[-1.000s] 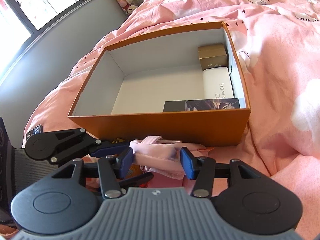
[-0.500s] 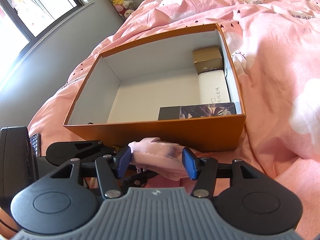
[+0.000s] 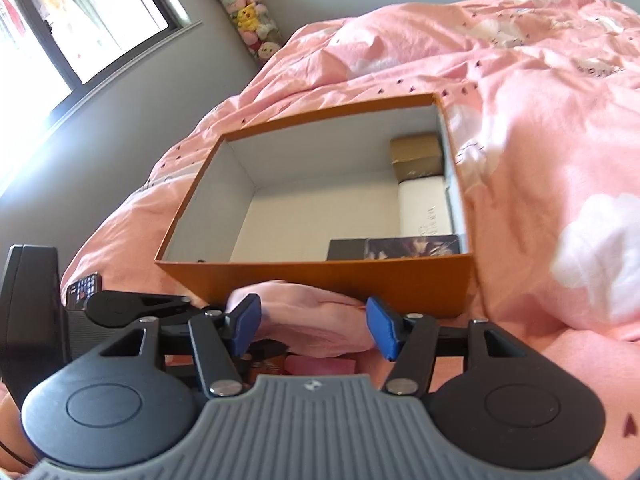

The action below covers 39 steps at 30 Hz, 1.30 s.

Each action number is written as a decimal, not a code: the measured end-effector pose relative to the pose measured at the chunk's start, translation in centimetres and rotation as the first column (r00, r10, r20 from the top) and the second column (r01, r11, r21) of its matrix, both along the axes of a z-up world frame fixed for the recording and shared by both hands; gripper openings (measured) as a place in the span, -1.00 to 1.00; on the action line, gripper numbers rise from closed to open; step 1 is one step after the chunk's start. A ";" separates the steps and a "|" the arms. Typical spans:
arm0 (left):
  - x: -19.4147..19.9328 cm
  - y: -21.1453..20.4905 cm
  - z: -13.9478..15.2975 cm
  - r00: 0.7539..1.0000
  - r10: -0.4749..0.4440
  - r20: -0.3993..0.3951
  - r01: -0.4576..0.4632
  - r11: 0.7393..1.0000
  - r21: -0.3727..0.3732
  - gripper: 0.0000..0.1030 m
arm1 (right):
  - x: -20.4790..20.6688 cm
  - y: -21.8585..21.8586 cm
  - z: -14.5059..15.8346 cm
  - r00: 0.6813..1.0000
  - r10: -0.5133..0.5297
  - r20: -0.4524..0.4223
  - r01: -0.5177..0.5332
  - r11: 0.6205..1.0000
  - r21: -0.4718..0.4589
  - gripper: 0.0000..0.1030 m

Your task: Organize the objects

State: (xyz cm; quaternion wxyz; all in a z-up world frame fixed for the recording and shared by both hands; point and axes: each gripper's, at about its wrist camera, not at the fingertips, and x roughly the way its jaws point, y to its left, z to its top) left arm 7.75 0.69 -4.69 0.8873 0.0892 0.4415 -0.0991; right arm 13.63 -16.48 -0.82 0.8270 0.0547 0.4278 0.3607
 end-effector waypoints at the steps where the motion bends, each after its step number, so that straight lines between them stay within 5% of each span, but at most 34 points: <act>1: -0.3 0.6 0.5 1.000 0.013 -0.003 -0.013 1.000 -0.019 -0.59 | 0.0 -0.4 0.2 1.000 -0.021 -0.008 0.021 1.000 -0.008 0.20; 5: -1.2 2.7 2.3 0.997 0.074 -0.026 -0.075 0.996 -0.055 -0.59 | 0.5 -1.2 -1.3 0.995 -0.041 -0.092 0.036 0.997 -0.061 0.15; 11: -1.7 4.3 2.8 0.991 0.125 -0.054 -0.129 0.988 -0.090 -0.58 | -0.3 2.3 -6.5 0.960 0.113 -0.256 -0.149 0.980 -0.129 0.08; 15: -1.9 4.1 2.1 0.988 0.146 -0.048 -0.149 0.986 -0.079 -0.57 | 0.0 4.8 -9.9 0.948 0.123 -0.292 -0.193 0.955 -0.225 0.06; 22: -1.8 3.8 1.9 0.988 0.146 -0.044 -0.149 0.985 -0.082 -0.57 | 1.8 4.9 -13.3 0.906 0.101 -0.411 -0.176 0.973 -0.149 0.21; 31: -1.7 4.0 1.6 0.986 0.158 -0.044 -0.161 0.983 -0.086 -0.57 | 0.6 3.8 -10.8 0.925 0.096 -0.367 -0.150 0.981 -0.120 -0.50; 39: -1.6 4.3 1.6 0.985 0.167 -0.044 -0.171 0.980 -0.102 -0.57 | -0.6 3.3 -8.9 0.945 0.100 -0.312 -0.137 0.986 -0.099 -0.64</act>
